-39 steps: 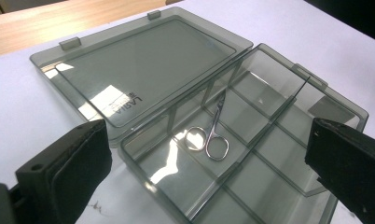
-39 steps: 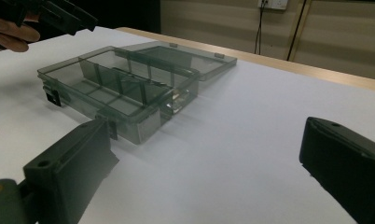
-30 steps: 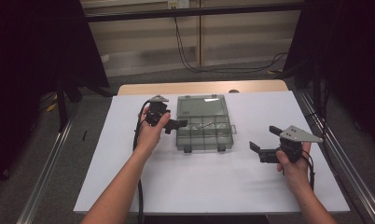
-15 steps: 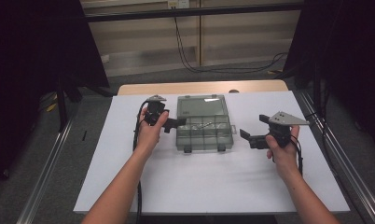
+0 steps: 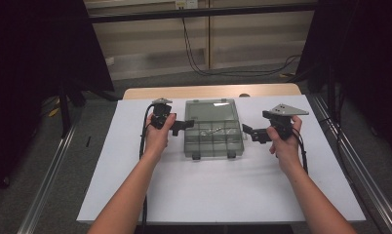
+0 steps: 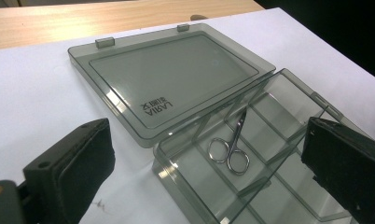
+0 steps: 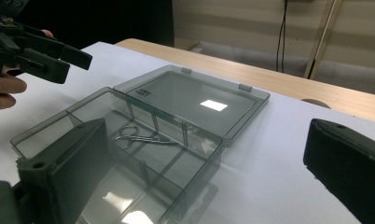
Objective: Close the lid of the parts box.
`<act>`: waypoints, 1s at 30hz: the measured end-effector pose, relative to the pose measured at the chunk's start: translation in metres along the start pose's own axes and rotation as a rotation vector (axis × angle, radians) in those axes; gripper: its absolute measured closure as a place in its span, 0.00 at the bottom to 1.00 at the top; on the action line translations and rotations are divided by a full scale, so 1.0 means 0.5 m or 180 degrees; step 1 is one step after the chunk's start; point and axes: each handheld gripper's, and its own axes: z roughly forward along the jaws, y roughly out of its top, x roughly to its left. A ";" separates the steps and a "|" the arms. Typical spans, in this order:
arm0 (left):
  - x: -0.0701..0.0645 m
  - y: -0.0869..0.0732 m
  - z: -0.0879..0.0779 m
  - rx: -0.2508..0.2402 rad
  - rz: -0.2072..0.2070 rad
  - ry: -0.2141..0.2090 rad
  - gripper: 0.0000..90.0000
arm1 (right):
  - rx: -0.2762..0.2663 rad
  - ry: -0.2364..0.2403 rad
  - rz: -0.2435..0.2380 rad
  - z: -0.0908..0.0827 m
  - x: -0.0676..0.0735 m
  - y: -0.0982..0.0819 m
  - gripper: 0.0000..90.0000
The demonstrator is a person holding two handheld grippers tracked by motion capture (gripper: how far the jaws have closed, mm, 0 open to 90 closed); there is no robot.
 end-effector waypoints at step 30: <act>0.051 0.005 0.070 0.0010 -0.0653 0.0167 0.19 | 0.0509 -0.0015 0.0696 0.170 -0.050 0.019 0.30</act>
